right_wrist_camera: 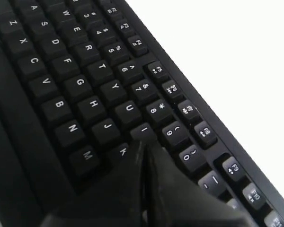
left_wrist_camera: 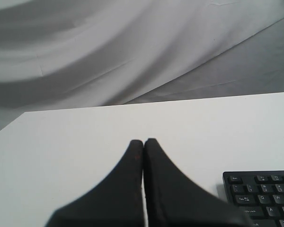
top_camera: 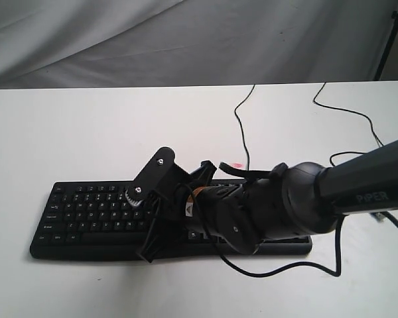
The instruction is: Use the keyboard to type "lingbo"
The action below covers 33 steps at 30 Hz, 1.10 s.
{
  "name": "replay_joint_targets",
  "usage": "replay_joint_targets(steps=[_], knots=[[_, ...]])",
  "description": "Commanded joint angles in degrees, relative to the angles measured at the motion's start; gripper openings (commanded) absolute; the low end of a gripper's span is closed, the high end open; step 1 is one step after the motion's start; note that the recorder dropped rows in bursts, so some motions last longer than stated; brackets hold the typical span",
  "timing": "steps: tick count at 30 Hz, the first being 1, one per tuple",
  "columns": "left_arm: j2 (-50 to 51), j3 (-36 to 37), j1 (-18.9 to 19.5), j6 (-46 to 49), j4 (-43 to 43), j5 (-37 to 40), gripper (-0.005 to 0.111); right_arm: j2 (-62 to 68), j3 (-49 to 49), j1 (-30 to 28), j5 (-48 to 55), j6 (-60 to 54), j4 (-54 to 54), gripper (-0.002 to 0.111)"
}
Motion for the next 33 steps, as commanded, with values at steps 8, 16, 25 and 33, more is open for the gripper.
replay_joint_targets(steps=[8,16,25,33], knots=[[0.2,0.3,-0.2,-0.2,0.0,-0.2,0.001,2.2,-0.3,-0.5,0.6,-1.8,-0.7,0.000],[0.2,0.3,-0.2,-0.2,0.0,-0.2,0.001,0.3,-0.3,-0.5,0.6,-1.9,-0.7,0.000],[0.2,0.3,-0.2,-0.2,0.0,-0.2,0.001,-2.2,-2.8,-0.5,4.1,-3.6,-0.7,0.000],[0.2,0.3,-0.2,-0.2,0.0,-0.2,0.001,1.0,-10.6,-0.4,9.0,-3.7,-3.7,0.000]])
